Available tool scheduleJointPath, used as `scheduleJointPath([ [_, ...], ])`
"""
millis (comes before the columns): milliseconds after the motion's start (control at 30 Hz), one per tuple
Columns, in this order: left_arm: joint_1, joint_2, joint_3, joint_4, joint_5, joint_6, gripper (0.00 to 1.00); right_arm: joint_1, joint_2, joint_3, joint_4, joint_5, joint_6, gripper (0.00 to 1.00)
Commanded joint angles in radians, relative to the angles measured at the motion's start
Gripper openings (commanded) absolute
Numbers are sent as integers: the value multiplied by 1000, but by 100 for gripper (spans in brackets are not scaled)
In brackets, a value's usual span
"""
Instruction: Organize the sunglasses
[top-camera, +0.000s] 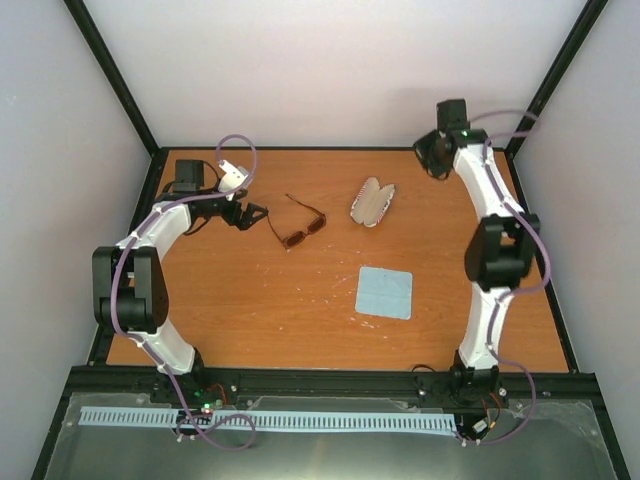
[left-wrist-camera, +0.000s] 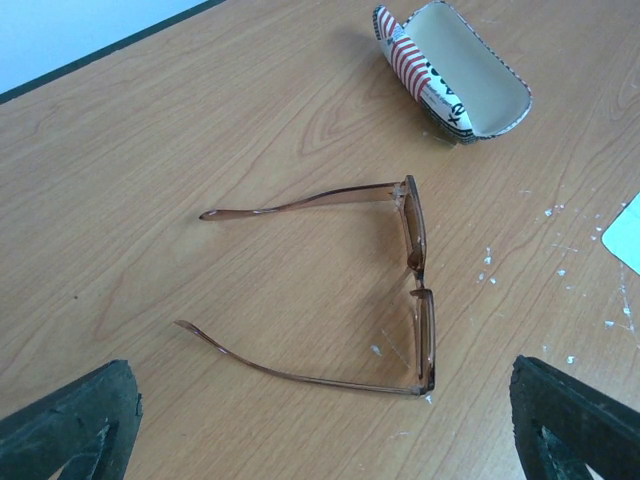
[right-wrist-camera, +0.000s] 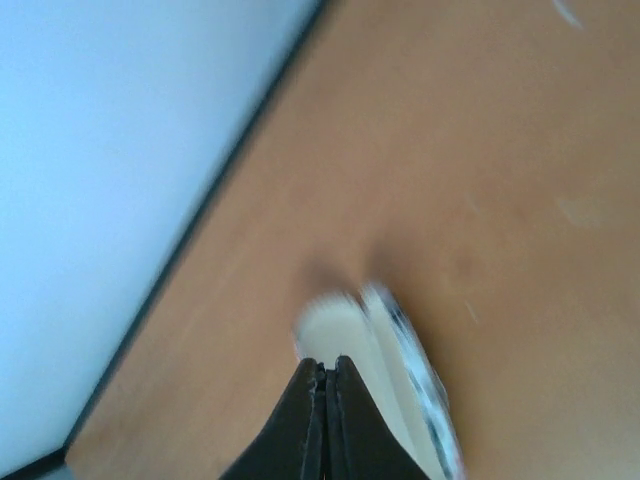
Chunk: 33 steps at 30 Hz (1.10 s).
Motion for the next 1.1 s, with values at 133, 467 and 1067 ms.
scheduleJointPath([
  [133, 5, -16, 19, 1, -23, 13, 99, -49, 624, 913, -382, 18, -384, 3],
  [467, 6, 14, 66, -6, -34, -23, 99, -38, 466, 263, 85, -229, -424, 3],
  [1067, 5, 43, 84, 7, -34, -62, 100, -14, 592, 360, 112, -346, -438, 3],
])
